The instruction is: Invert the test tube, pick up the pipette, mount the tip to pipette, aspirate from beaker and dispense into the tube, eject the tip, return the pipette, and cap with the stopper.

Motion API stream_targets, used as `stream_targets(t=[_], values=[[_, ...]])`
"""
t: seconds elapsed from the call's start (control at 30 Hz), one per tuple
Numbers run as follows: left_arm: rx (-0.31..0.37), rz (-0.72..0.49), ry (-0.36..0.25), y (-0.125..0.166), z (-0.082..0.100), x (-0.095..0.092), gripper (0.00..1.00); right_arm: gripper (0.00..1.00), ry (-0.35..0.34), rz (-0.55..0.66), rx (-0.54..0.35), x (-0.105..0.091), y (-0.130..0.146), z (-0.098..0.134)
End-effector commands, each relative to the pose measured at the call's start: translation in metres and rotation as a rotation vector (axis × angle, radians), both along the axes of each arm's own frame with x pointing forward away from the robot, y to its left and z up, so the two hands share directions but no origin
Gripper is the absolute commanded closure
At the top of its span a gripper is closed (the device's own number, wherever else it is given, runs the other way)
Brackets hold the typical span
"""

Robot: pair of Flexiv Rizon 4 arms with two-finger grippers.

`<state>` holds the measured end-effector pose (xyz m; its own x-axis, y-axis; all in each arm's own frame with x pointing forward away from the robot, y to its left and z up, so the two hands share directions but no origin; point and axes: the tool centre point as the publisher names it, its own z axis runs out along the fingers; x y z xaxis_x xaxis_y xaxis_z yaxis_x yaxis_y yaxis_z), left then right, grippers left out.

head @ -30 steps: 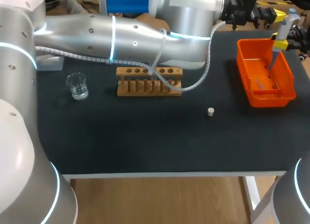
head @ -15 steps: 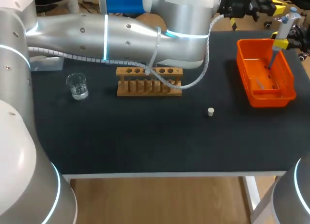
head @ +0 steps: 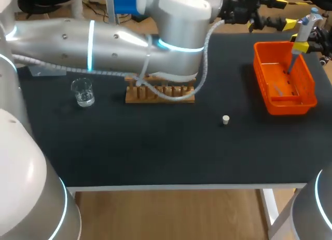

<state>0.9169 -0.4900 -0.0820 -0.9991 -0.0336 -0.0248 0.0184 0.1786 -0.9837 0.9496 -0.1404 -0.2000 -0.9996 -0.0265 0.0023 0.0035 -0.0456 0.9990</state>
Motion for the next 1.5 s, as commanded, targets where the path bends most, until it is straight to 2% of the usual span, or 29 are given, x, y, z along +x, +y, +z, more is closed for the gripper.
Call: stream_targets(t=[0.03, 0.53, 0.87, 0.97, 1.27, 1.5], values=[[-0.011, 0.027, 0.003, 0.035, -0.001, -0.020, 0.00, 1.00, 0.000, 0.003, -0.002, 0.001, -0.001, 0.001], [-0.071, 0.101, 0.030, 0.080, -0.037, -0.067, 0.00, 1.00, 0.000, 0.003, -0.002, 0.001, -0.001, 0.001], [-0.115, 0.153, 0.018, 0.112, -0.058, -0.089, 0.00, 1.00, 0.000, 0.003, -0.002, 0.001, -0.001, 0.001], [-0.130, 0.163, 0.010, 0.123, -0.063, -0.093, 0.00, 1.00, 0.000, 0.003, -0.002, 0.001, -0.001, 0.001], [-0.151, 0.142, 0.040, 0.152, -0.082, -0.095, 0.00, 1.00, 0.000, 0.003, -0.002, 0.001, -0.001, 0.001], [-0.161, 0.135, 0.020, 0.169, -0.088, -0.093, 0.00, 1.00, 0.000, 0.003, -0.002, 0.001, -0.001, 0.001]])
